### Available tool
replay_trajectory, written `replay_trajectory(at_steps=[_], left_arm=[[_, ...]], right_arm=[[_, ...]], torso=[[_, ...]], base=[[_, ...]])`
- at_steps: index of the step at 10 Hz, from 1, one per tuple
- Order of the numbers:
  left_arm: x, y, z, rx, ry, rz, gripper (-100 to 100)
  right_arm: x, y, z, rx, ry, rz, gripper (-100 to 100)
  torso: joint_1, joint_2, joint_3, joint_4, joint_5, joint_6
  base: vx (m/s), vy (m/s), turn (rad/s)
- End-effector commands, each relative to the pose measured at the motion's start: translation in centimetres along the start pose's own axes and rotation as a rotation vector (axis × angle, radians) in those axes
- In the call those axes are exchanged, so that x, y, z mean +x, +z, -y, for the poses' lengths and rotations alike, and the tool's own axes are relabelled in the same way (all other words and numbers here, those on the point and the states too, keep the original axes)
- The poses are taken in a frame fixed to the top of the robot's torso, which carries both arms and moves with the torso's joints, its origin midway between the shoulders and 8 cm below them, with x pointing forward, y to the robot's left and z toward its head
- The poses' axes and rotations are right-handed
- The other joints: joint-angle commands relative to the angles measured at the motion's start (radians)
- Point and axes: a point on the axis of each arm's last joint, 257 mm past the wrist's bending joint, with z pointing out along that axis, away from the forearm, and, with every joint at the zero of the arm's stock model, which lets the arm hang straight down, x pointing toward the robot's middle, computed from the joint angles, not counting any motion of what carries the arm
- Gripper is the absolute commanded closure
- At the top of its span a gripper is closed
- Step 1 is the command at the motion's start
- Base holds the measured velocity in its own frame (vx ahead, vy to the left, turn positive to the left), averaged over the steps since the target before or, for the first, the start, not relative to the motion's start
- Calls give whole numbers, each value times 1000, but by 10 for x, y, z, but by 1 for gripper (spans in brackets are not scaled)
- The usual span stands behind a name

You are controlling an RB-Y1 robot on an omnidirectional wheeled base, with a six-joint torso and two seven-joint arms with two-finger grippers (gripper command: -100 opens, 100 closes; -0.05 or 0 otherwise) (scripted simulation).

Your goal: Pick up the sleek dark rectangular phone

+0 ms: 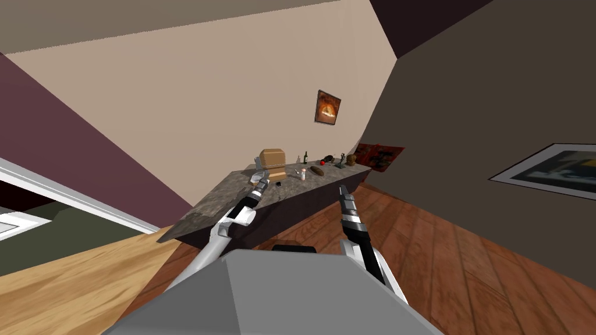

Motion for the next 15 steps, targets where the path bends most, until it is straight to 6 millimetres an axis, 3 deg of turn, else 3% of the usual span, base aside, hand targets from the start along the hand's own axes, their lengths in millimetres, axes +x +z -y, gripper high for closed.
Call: replay_trajectory(at_steps=[1,8,15], left_arm=[[2,11,-13,-43,31,-34,-100],[6,32,-65,-223,124,-132,-100],[1,34,-111,-392,192,-202,-100]], right_arm=[[0,0,0,0,0,0,0],[0,0,0,0,0,0,0],[0,0,0,0,0,0,0]], torso=[[0,0,0,0,0,0],[0,-1,-1,0,0,0],[0,-2,-1,0,0,0]], base=[[-18,-21,-72],[-8,-18,-43],[4,-15,-40]])
